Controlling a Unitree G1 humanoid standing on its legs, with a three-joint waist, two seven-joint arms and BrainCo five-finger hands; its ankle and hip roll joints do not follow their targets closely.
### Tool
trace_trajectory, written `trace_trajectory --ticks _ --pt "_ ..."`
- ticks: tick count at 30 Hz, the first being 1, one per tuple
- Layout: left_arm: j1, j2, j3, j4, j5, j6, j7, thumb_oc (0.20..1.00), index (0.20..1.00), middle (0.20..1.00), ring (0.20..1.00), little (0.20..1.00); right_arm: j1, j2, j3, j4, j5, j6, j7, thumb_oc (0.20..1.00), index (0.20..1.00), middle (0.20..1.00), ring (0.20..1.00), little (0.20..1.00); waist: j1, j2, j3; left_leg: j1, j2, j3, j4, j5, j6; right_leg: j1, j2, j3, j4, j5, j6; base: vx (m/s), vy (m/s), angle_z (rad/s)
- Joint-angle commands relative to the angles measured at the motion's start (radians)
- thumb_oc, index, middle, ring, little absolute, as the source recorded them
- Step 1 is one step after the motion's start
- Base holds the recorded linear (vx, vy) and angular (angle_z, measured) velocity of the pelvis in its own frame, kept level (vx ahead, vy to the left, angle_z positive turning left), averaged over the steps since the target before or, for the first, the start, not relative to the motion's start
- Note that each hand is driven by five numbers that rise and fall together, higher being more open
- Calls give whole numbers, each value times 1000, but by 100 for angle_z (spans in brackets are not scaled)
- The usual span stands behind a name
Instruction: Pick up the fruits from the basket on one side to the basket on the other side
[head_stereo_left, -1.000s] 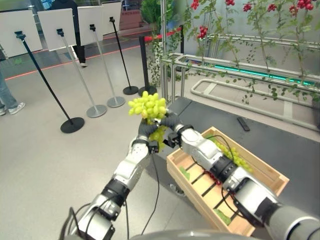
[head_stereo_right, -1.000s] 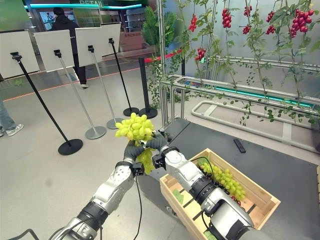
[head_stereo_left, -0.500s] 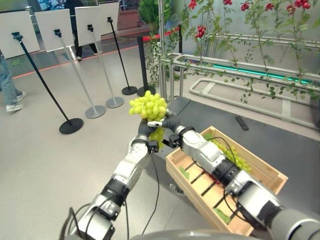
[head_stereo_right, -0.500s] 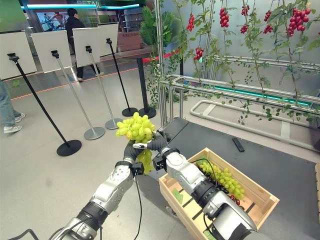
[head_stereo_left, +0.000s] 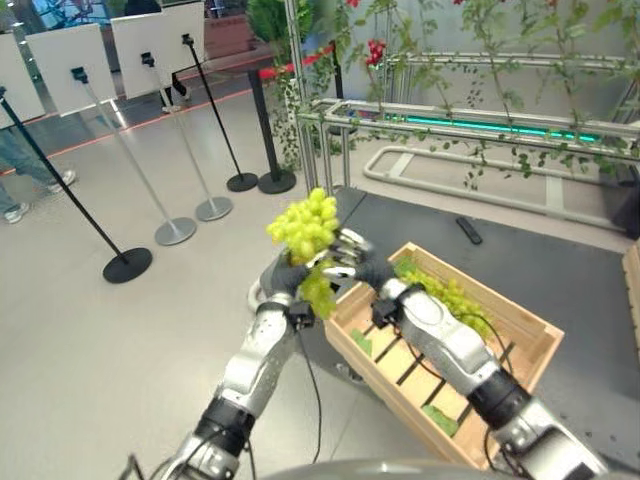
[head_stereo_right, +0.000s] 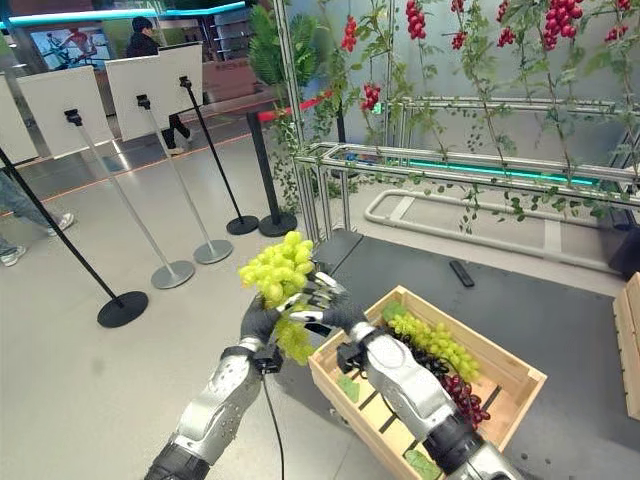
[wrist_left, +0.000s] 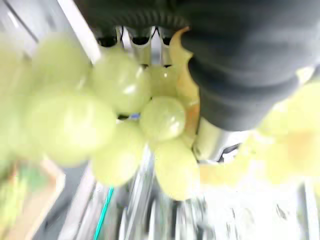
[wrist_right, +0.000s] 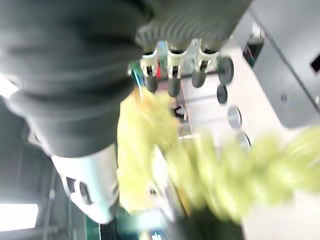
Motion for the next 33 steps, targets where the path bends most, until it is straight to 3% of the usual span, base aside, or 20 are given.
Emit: trace_trajectory --ticks 1,10,17,23,24,26,27,29,30,31,32,33 --pt "-45 84 62 -32 -24 -68 -15 200 200 200 200 200 -22 27 -87 -71 -12 -87 7 1000 1000 1000 1000 1000 17 -44 -35 -30 20 -2 103 -156 -21 -9 -39 -6 -65 42 8 -13 -31 0" --pt "104 54 150 -90 -33 -85 -47 200 200 200 200 200 141 24 -256 -89 -30 -117 -10 1000 1000 1000 1000 1000 7 -2 -19 -46 35 -12 96 -133 -42 -8 -11 -20 -81 28 -13 -18 -35 1" --pt "206 20 177 -140 -60 -93 -73 200 200 200 200 200 190 20 -306 -104 -61 -131 -23 1000 1000 1000 1000 1000 14 25 6 -64 55 -29 106 -103 -68 10 21 -44 -120 19 -36 -49 -98 0" --pt "294 -8 193 -190 -82 -101 -97 200 200 200 200 200 210 14 -303 -109 -69 -145 -20 1000 1000 1000 1000 1000 33 50 51 -93 92 -64 103 -35 -109 24 72 -71 -170 12 -64 -90 -114 9" --pt "304 -13 193 -195 -87 -102 -105 200 200 200 200 200 218 13 -309 -113 -70 -149 -24 1000 1000 1000 1000 1000 40 55 73 -121 113 -69 96 16 -135 20 82 -90 -175 8 -71 -179 -40 21" --pt "300 -12 191 -198 -84 -106 -105 200 200 200 200 200 219 14 -318 -115 -73 -155 -32 1000 1000 1000 1000 1000 38 51 85 -151 124 -49 99 45 -142 16 74 -114 -171 7 -74 -223 -45 49" --pt "285 -10 186 -180 -85 -105 -116 200 200 200 200 200 214 13 -334 -122 -87 -165 -51 1000 1000 1000 1000 1000 17 35 98 -189 180 105 142 67 -116 -12 48 -168 -153 8 -81 -191 -50 80" --pt "279 -5 185 -175 -81 -109 -122 200 200 200 200 200 204 15 -328 -116 -92 -167 -58 1000 1000 1000 1000 1000 23 24 98 -214 181 111 182 56 -116 -28 41 -173 -153 12 -78 -219 -117 122" --pt "290 0 196 -176 -78 -117 -130 200 200 200 200 200 187 24 -314 -111 -90 -165 -50 1000 1000 1000 1000 1000 29 0 102 -177 147 87 279 -47 -105 -54 32 -170 -150 30 -77 -248 -149 94" --pt "296 1 198 -182 -77 -116 -130 200 200 200 200 200 184 27 -308 -109 -96 -166 -52 1000 1000 1000 1000 1000 32 -5 100 -161 141 90 291 -88 -95 -55 29 -181 -151 35 -73 -211 -95 6" --pt "296 1 199 -182 -77 -115 -130 200 200 200 200 200 183 27 -308 -109 -96 -166 -52 1000 1000 1000 1000 1000 29 -8 97 -165 138 88 288 -82 -93 -58 26 -183 -155 40 -73 -135 -22 -79" --pt "302 -3 204 -187 -77 -116 -128 200 200 200 200 200 182 33 -308 -108 -101 -168 -52 1000 1000 1000 1000 1000 29 -14 97 -149 125 93 325 -120 -87 -58 17 -200 -157 46 -72 -262 -25 -31"
